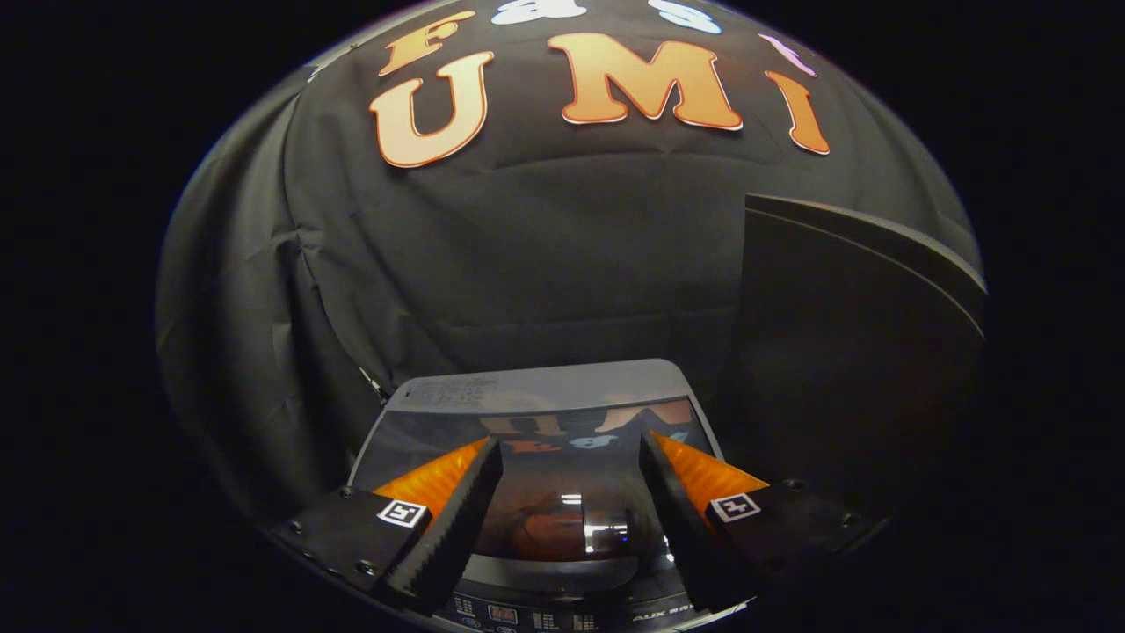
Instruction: Put the clothes into the washing machine and then close the washing machine lid.
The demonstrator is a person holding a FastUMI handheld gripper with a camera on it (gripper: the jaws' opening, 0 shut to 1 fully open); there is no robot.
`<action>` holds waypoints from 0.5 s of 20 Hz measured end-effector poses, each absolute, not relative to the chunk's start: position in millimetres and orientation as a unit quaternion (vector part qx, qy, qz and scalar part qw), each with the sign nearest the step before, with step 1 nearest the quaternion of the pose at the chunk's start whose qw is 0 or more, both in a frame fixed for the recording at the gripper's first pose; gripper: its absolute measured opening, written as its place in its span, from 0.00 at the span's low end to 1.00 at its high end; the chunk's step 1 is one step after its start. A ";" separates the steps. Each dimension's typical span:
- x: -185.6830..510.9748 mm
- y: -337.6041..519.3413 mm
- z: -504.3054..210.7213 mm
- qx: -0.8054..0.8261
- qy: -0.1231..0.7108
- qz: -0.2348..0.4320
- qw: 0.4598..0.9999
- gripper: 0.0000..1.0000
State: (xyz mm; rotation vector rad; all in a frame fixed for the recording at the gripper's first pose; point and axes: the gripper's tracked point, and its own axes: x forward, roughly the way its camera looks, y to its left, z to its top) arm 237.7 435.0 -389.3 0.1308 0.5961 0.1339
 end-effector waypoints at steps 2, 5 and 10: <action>239.1 437.4 -375.2 0.059 0.283 0.069 0.955 1.00; 241.4 443.1 -349.2 0.054 0.266 0.073 0.960 1.00; 240.2 441.2 -269.2 0.047 0.206 0.069 0.975 1.00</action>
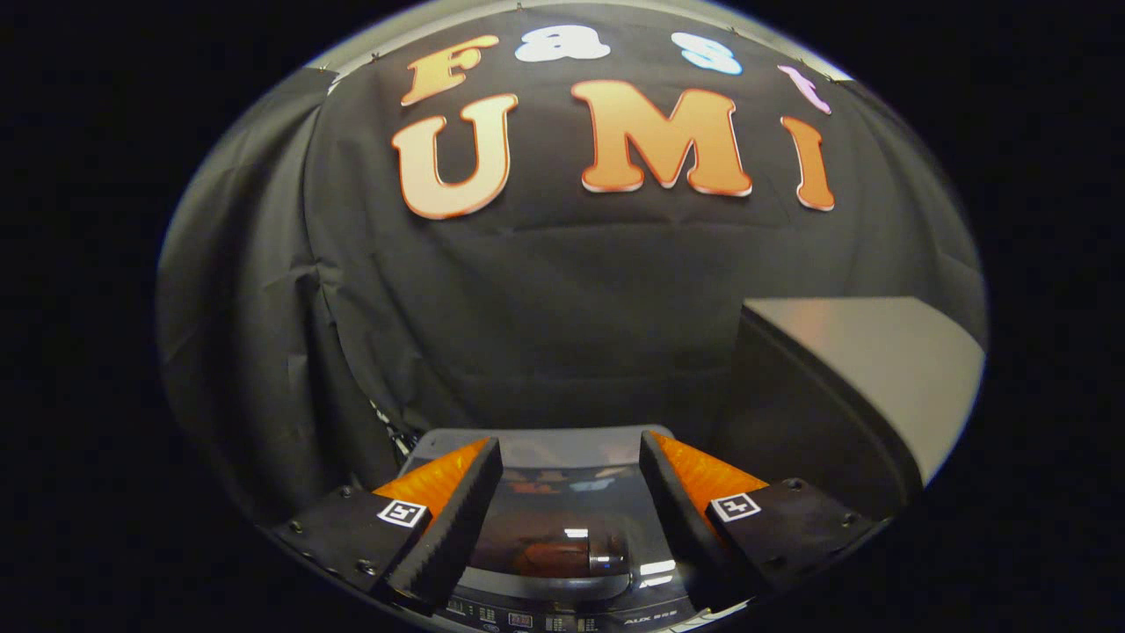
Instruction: Put the clothes into the washing machine and then close the washing machine lid.
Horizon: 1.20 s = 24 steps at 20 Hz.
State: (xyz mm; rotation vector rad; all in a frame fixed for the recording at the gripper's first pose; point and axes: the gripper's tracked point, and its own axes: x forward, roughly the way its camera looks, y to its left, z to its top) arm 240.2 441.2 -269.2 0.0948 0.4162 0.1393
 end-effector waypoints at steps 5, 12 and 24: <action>221.8 429.6 -173.5 0.045 0.120 0.086 0.988 1.00; 164.4 374.2 -91.1 0.053 0.065 0.085 0.993 1.00; 38.6 258.7 -5.0 0.040 -0.012 0.051 0.998 1.00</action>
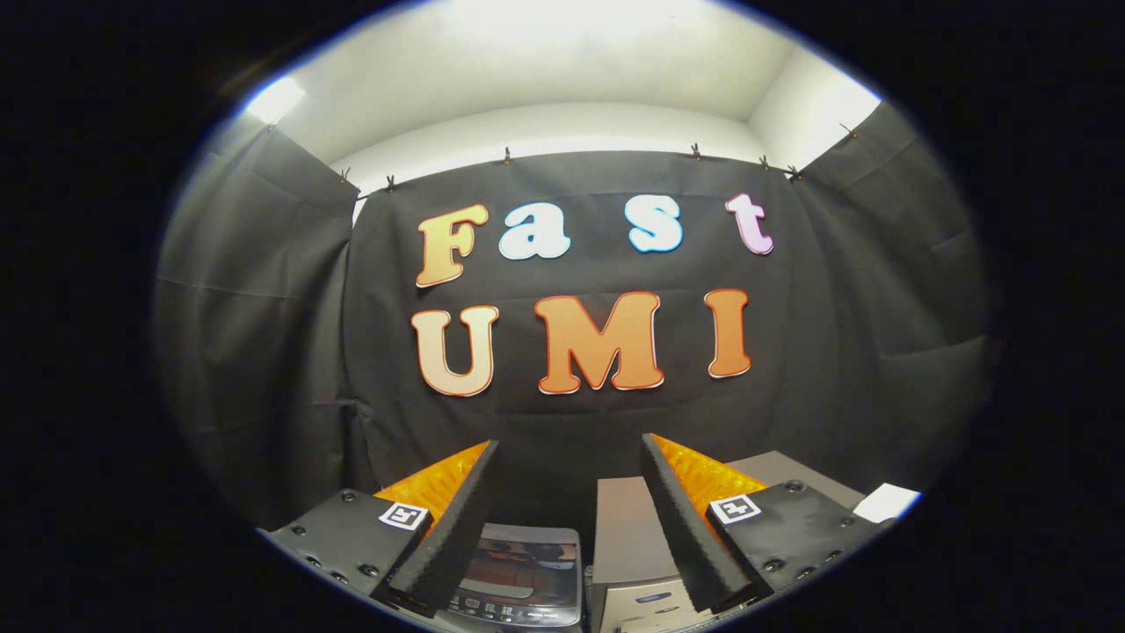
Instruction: Put the clothes into the washing machine and then close the washing machine lid.
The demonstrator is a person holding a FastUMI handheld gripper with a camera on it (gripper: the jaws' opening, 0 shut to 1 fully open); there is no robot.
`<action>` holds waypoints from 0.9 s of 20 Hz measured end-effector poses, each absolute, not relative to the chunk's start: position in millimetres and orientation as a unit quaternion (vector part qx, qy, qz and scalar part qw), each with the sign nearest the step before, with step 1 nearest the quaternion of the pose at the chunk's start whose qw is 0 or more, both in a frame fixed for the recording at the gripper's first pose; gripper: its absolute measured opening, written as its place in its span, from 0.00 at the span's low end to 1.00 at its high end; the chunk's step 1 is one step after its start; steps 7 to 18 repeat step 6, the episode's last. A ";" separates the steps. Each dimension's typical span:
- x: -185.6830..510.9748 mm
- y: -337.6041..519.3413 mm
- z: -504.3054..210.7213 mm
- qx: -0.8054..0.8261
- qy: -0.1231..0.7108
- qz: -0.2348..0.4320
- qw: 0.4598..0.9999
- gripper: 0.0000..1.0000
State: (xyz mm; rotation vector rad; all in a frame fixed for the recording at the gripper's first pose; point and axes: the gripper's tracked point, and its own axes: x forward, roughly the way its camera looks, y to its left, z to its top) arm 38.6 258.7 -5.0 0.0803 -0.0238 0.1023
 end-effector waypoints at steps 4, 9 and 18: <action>1.5 224.4 3.0 0.036 -0.020 0.037 0.998 1.00; -12.4 211.5 2.2 0.041 -0.021 0.031 0.998 1.00; -12.4 211.5 2.2 0.041 -0.021 0.031 0.998 1.00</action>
